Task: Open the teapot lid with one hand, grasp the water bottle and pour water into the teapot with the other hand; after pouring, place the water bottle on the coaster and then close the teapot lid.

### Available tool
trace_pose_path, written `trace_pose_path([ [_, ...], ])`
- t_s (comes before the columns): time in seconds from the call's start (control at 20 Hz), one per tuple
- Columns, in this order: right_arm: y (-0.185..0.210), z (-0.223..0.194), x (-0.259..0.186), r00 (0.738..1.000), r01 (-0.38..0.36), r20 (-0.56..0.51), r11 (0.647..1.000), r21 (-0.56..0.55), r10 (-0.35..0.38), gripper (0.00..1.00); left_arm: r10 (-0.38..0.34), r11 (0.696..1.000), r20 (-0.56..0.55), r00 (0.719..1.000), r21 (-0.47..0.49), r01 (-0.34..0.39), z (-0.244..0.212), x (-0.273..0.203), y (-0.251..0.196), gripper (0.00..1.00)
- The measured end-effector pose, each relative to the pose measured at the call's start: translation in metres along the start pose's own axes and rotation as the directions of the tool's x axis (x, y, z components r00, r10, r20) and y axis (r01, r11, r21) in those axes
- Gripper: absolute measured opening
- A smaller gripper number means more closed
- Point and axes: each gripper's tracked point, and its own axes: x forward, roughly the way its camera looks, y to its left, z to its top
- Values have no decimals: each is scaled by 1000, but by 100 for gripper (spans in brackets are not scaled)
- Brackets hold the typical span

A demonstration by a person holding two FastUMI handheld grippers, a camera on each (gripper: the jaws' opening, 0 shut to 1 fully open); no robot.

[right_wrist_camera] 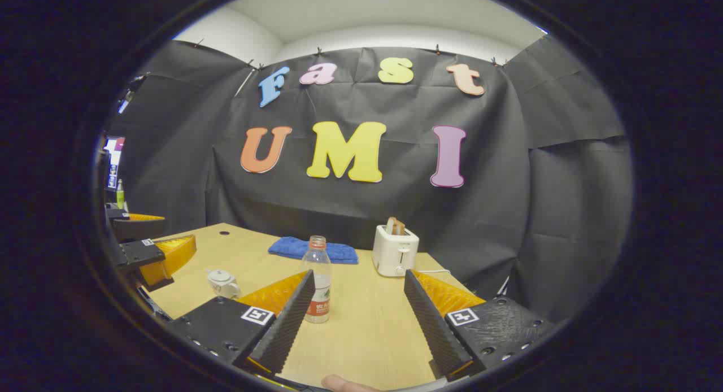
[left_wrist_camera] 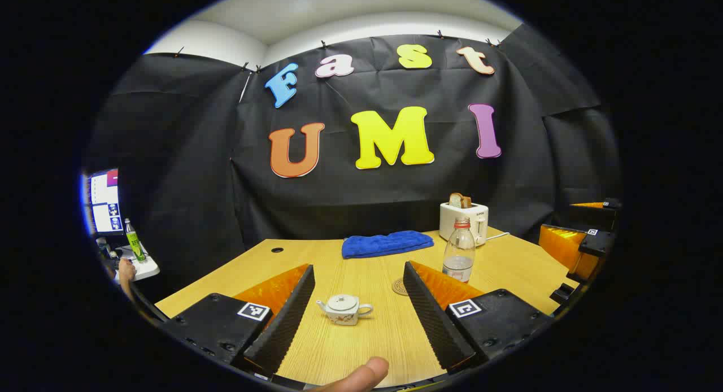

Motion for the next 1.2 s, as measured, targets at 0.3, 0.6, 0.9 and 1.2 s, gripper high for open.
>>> trace_pose_path([
  [0.3, 1, -5, 3, 1000, 3, -14, 1000, 0, -3, 95, 7, 1000, -17, 1000, -4, -7, -5, 4, 5, 99],
  [0.6, 3, -8, 5, 1000, -3, -21, 1000, -14, 3, 95, 28, 999, -43, 999, -39, -30, -13, 13, 16, 99],
  [0.9, -1, -15, 10, 999, 11, -39, 1000, -2, -11, 95, 24, 997, -32, 999, -77, -26, -22, 45, 28, 99],
  [1.2, 4, -18, 14, 999, 17, -41, 999, -39, -19, 95, -1, 992, -43, 999, -128, -4, -51, 98, 35, 99],
])
